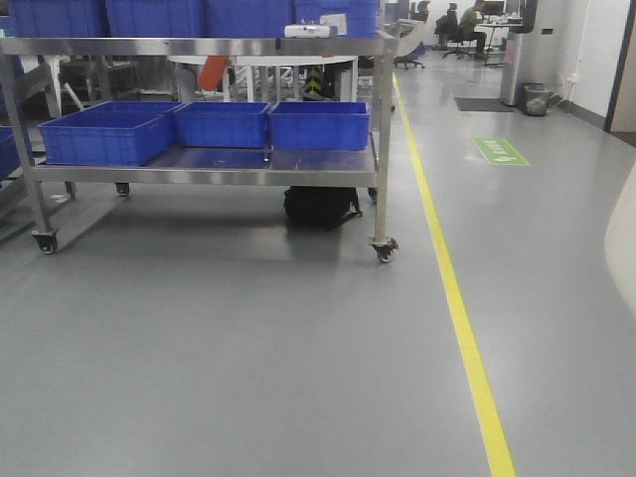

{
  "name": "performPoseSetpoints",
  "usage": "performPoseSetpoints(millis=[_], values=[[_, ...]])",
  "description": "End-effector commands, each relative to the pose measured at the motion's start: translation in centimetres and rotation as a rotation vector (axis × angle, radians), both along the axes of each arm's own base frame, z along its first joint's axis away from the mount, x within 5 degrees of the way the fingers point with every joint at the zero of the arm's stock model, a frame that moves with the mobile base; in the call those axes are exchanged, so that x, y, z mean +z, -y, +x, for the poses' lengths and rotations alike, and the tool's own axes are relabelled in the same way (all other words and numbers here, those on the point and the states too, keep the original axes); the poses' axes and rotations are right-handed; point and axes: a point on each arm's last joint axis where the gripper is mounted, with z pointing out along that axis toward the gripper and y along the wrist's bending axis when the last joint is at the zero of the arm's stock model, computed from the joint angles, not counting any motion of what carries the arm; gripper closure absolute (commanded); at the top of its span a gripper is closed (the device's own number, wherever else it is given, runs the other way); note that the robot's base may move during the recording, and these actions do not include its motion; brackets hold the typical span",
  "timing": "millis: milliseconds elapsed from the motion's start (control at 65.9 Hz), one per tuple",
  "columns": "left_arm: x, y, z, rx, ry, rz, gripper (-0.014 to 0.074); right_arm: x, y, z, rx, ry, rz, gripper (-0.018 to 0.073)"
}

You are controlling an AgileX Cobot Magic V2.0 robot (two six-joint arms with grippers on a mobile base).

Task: Move white bin to right shelf second layer
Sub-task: 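Carry the bin in the right gripper past the blue-crate carts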

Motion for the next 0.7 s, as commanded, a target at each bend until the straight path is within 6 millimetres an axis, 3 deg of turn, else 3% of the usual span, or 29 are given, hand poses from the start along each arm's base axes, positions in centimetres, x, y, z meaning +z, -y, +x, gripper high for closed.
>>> performPoseSetpoints(millis=[0,682], values=[[-0.37,0.03,0.04,-0.003,0.064,-0.012,0.0512,1.44,0.03,0.47,-0.002,0.101,-0.001,0.0513],[-0.37,0.03,0.04,-0.003,0.064,-0.012,0.0512,1.43,0.03,0.46,-0.002,0.1,-0.001,0.0513]])
